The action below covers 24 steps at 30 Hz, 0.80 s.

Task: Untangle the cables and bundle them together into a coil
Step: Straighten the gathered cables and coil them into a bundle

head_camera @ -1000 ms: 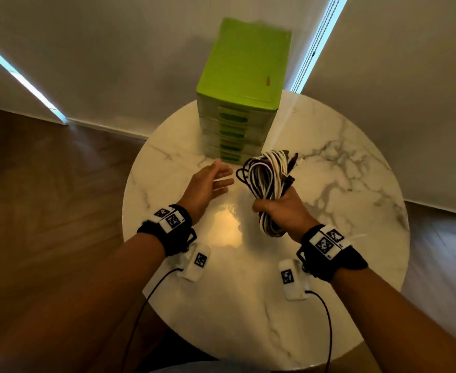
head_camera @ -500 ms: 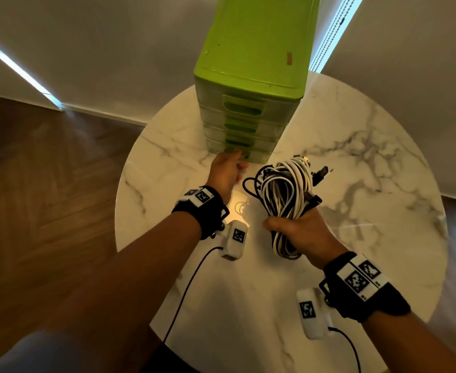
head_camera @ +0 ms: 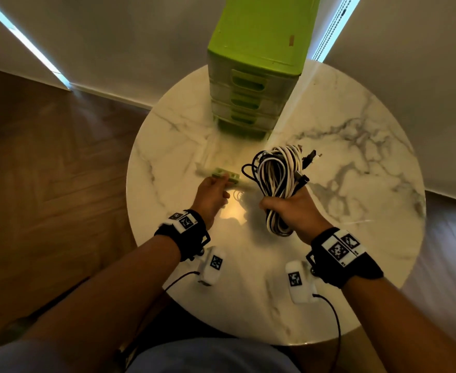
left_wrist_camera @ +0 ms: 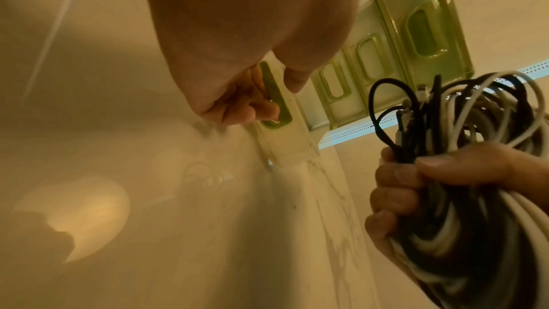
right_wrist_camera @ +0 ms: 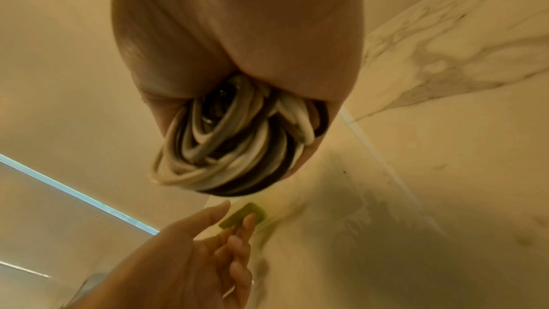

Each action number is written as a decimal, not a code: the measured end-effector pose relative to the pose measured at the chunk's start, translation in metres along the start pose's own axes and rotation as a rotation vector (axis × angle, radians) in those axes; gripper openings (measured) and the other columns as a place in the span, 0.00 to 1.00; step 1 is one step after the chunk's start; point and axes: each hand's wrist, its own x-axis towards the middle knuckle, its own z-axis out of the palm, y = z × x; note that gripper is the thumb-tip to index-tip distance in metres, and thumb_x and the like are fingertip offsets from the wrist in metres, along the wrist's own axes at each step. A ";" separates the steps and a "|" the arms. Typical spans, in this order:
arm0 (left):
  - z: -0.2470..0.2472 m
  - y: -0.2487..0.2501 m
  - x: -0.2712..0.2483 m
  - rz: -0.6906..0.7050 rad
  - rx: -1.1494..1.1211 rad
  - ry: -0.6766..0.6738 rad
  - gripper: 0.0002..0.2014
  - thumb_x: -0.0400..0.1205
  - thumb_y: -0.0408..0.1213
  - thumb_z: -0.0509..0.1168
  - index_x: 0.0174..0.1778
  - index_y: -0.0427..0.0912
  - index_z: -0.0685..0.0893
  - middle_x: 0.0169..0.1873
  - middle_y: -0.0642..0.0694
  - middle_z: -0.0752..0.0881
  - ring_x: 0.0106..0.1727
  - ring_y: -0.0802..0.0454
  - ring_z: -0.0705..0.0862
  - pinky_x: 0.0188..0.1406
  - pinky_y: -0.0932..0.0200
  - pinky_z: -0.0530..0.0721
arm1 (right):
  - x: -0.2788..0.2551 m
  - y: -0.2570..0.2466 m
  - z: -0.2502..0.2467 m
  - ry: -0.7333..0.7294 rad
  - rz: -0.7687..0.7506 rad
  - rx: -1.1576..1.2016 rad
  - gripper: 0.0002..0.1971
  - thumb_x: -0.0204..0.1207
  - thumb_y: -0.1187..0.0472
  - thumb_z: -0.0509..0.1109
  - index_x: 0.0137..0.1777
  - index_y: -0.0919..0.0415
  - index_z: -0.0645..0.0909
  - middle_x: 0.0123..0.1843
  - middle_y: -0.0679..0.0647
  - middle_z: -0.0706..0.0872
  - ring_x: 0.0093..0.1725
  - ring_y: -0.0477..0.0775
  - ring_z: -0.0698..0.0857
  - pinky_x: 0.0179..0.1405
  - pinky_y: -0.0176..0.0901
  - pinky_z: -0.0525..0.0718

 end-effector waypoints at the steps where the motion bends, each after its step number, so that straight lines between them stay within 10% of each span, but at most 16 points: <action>1: -0.006 -0.006 -0.008 -0.001 0.000 -0.001 0.18 0.89 0.44 0.62 0.64 0.32 0.84 0.52 0.38 0.91 0.28 0.56 0.77 0.23 0.63 0.73 | -0.005 -0.002 0.002 -0.008 0.013 0.014 0.22 0.68 0.81 0.75 0.47 0.51 0.81 0.37 0.45 0.87 0.30 0.34 0.87 0.30 0.30 0.83; 10: -0.030 -0.025 -0.046 -0.064 0.005 -0.021 0.16 0.90 0.44 0.60 0.61 0.34 0.86 0.46 0.45 0.90 0.31 0.54 0.80 0.24 0.64 0.72 | -0.029 0.003 0.021 -0.024 0.101 0.014 0.25 0.67 0.79 0.74 0.64 0.62 0.80 0.49 0.55 0.87 0.31 0.37 0.88 0.24 0.28 0.82; 14: -0.044 -0.019 -0.050 -0.082 0.132 -0.021 0.12 0.88 0.46 0.63 0.45 0.42 0.86 0.38 0.45 0.88 0.28 0.53 0.78 0.28 0.59 0.72 | -0.006 0.002 0.036 0.029 0.110 -0.094 0.28 0.58 0.60 0.80 0.61 0.53 0.83 0.53 0.51 0.90 0.51 0.51 0.89 0.49 0.48 0.90; 24: -0.098 0.015 -0.010 0.447 0.634 0.103 0.14 0.81 0.44 0.75 0.61 0.55 0.82 0.49 0.47 0.83 0.40 0.55 0.81 0.45 0.62 0.81 | 0.098 -0.016 0.099 0.034 0.278 -0.142 0.32 0.47 0.54 0.80 0.56 0.60 0.88 0.52 0.58 0.92 0.50 0.59 0.91 0.55 0.54 0.92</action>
